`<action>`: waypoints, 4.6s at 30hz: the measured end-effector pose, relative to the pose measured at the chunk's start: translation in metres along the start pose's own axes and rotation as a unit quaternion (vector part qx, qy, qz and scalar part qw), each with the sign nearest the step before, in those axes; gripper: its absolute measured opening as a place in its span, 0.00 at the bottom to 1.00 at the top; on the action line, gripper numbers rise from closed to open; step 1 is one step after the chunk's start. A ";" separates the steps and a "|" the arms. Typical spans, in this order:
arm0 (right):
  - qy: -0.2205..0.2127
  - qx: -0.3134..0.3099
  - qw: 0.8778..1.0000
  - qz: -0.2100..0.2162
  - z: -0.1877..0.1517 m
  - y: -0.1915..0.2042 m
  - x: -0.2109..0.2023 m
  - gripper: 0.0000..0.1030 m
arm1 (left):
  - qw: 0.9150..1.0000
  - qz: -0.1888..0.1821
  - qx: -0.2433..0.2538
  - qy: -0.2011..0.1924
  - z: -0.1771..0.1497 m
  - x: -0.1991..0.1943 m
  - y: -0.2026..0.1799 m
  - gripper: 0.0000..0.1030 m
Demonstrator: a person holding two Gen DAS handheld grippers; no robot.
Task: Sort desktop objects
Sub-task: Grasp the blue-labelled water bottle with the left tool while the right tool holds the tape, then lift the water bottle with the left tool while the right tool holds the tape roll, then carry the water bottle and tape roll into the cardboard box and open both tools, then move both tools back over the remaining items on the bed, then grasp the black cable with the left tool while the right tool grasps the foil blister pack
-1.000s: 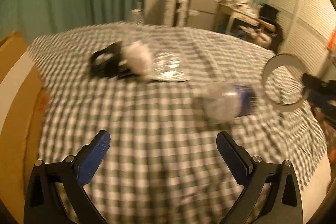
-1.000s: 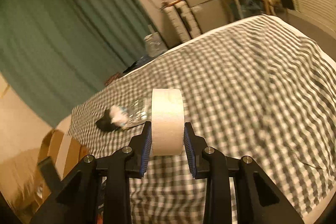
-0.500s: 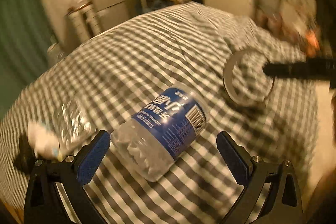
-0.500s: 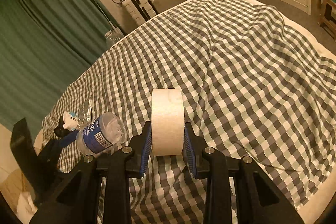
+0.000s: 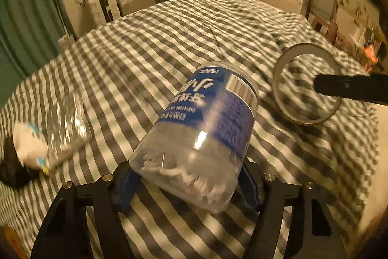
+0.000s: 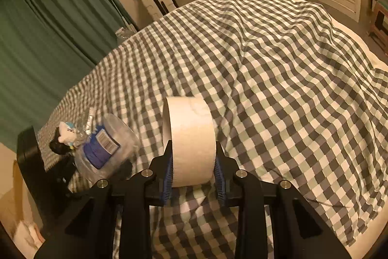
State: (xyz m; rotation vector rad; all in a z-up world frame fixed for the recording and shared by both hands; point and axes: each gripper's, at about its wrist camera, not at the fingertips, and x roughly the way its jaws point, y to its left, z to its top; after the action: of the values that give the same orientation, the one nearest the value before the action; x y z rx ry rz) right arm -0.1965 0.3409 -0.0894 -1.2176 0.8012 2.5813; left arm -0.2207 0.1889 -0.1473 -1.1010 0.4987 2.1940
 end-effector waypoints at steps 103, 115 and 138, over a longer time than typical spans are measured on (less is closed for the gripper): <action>-0.004 -0.155 0.983 0.093 -0.018 0.199 0.098 0.63 | 0.908 0.210 -0.359 -0.045 -0.042 -0.100 0.196 1.00; 0.024 -0.185 0.978 0.097 -0.016 0.241 0.157 0.53 | 0.913 0.154 -0.378 -0.022 -0.064 -0.033 0.253 1.00; 0.046 -0.165 0.971 0.165 -0.048 0.242 0.107 0.08 | 0.915 0.149 -0.374 -0.002 -0.122 -0.080 0.213 0.80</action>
State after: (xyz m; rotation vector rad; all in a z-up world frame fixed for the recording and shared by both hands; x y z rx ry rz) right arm -0.3245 0.1050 -0.1002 -1.4047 0.6555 3.0449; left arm -0.2588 -0.0668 -0.1414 -1.4679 -0.2394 2.7529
